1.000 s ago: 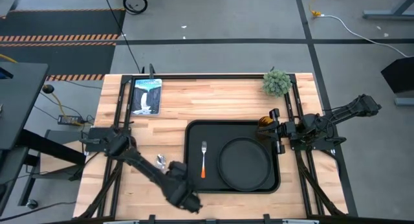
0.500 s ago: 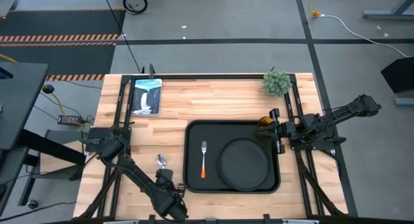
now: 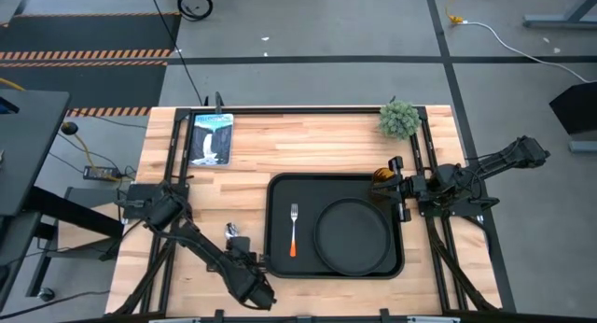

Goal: Pick and place plate/cup/fork/spoon on tray
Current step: Put the yellow spoon to the left of the orange fork on the black tray

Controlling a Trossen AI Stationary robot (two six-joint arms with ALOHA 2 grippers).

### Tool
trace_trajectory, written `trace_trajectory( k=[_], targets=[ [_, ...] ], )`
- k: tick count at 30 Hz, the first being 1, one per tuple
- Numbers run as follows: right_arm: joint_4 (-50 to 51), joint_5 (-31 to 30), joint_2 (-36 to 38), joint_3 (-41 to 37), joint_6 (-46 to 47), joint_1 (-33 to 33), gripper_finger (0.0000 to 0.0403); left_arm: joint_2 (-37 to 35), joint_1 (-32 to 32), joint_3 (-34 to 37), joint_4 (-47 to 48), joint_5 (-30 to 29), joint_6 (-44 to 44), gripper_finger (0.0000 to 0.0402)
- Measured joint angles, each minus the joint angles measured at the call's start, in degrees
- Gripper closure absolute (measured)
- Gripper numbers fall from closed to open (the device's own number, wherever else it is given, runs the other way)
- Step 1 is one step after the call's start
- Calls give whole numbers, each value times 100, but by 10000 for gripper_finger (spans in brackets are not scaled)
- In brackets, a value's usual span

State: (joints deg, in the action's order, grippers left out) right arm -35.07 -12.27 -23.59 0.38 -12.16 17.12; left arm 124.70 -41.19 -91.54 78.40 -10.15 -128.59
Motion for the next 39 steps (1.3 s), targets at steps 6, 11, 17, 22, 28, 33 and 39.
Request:
trace_trajectory(
  k=[6,11,17,22,28,33,39],
  targets=[
    [0,0,0,0,1,-1,357,2,-84,269,-231,67,-20,200],
    [0,0,0,0,0,0,357,2,-85,294,-448,-27,-2,221],
    [0,0,0,0,2,0,357,0,-82,295,-674,28,13,274],
    [-1,0,0,0,1,0,357,-10,-85,294,-755,75,46,330],
    [0,0,0,0,2,0,357,-40,-149,264,-681,25,28,366],
    [0,0,-2,0,2,0,357,17,-92,-79,-325,-147,-46,367],
    [0,0,0,0,2,0,357,14,156,-576,222,-488,49,396]
  ],
)
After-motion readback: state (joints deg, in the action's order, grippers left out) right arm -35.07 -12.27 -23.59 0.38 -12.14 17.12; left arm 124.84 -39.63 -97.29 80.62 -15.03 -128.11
